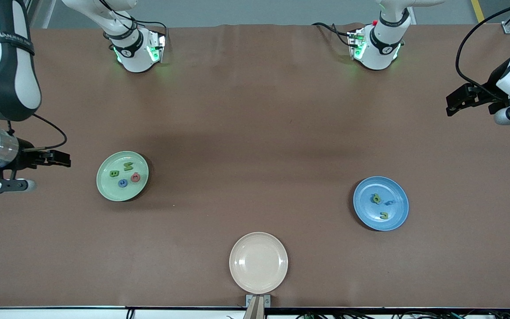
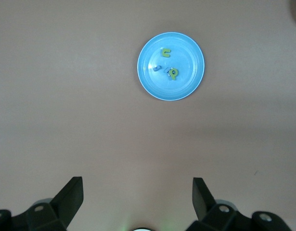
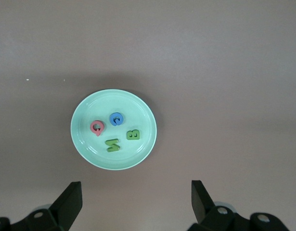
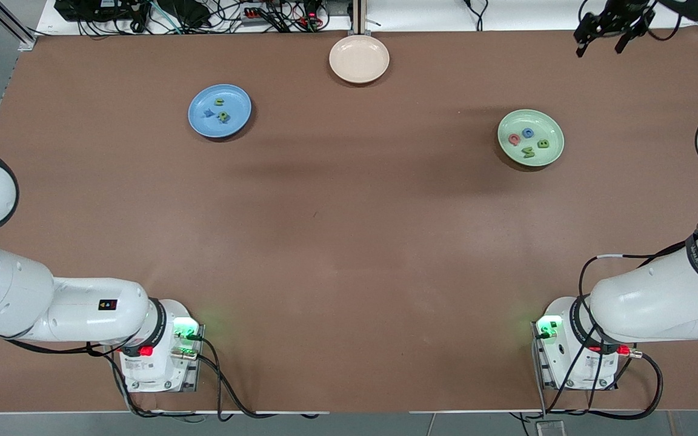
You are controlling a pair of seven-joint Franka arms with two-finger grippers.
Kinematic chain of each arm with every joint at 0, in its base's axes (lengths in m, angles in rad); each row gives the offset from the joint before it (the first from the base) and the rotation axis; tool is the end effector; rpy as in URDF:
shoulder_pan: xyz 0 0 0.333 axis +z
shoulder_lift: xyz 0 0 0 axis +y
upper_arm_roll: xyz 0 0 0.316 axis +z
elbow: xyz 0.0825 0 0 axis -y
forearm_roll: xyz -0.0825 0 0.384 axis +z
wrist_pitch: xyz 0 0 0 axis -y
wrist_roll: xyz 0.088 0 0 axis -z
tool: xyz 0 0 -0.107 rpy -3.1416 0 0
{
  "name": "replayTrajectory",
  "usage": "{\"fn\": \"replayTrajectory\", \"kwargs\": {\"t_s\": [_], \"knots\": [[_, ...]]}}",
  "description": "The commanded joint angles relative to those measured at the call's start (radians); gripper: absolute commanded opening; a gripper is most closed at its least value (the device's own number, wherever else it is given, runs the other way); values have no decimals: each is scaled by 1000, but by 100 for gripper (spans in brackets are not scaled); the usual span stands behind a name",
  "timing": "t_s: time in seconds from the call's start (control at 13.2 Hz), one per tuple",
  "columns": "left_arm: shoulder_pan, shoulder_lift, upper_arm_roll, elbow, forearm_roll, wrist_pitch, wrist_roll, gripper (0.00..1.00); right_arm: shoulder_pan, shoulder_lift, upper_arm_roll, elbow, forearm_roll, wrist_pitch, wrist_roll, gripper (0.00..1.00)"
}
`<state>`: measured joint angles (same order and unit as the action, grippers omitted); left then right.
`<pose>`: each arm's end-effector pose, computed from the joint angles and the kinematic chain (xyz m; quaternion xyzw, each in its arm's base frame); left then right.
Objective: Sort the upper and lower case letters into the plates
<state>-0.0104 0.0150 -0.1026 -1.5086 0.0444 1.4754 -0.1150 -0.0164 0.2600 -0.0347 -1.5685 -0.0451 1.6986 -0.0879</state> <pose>0.5467 -0.0564 0.6373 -0.9995 -0.0026 0.0215 0.0240 0.6258 -0.0342 0.4818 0.9973 0.0230 -0.0665 0.0221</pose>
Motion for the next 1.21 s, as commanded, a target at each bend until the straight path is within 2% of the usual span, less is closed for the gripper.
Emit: {"fn": "replayTrajectory", "kwargs": {"t_s": [0.0, 0.46, 0.76, 0.91, 1.14], "knots": [[1, -10, 0, -7, -17, 9, 21, 100, -33, 7, 15, 39, -15, -33, 7, 100], [0, -15, -3, -7, -17, 8, 21, 100, -37, 19, 15, 139, -6, -66, 2, 100], [-3, -14, -5, -4, -15, 8, 23, 100, -30, 12, 22, 145, 2, -69, 3, 100], [-5, -14, -5, -2, -15, 6, 21, 100, -31, -1, 24, 146, 7, -136, 0, 100], [-3, -12, -5, -1, -15, 8, 21, 100, -30, -63, 22, 117, 33, -177, 0, 100]]}}
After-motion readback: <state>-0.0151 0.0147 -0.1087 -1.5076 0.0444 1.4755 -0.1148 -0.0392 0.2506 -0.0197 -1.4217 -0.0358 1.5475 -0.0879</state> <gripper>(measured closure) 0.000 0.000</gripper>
